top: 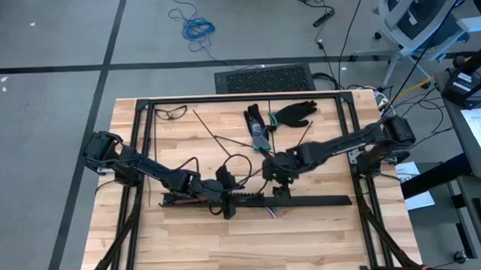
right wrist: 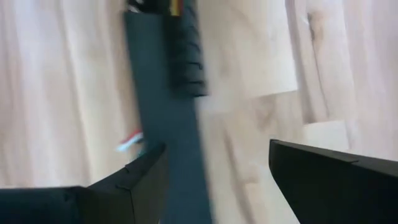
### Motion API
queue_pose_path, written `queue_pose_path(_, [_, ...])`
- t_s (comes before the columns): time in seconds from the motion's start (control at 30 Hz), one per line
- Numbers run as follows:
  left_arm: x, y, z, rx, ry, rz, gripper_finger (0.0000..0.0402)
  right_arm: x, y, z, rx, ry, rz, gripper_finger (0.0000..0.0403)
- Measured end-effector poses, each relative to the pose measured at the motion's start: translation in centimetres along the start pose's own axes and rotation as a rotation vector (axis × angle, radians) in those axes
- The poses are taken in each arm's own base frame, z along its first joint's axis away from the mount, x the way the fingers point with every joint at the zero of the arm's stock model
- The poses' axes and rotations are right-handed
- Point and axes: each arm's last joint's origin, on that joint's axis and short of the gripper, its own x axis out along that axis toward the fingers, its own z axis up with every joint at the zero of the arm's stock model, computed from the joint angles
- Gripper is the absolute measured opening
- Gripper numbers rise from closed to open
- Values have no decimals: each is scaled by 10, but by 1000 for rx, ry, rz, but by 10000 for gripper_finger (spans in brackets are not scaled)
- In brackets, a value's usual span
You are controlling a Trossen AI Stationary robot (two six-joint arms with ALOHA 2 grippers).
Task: Ziptie cables
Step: Close the black cable duct
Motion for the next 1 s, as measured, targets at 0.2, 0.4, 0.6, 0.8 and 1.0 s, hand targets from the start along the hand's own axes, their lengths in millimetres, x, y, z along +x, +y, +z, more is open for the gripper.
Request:
queue_pose_path(0.2, [0, 3, -7, 23, 70, 33, 157, -7, 53, -26, 43, -64, -76, 258])
queue_pose_path(0.4, [0, 4, -7, 33, 75, 38, 157, 8, 88, -61, 165, -28, -185, 258])
queue_pose_path(0.6, [0, 4, -7, 48, 74, 41, 157, 27, 96, -81, 191, 66, -301, 258])
queue_pose_path(0.8, [0, 6, -7, 50, 73, 47, 157, 40, 90, -87, 149, 101, -429, 258])
queue_pose_path(1.0, [0, 7, -6, 50, 63, 68, 157, 47, 87, -90, 113, 126, -457, 243])
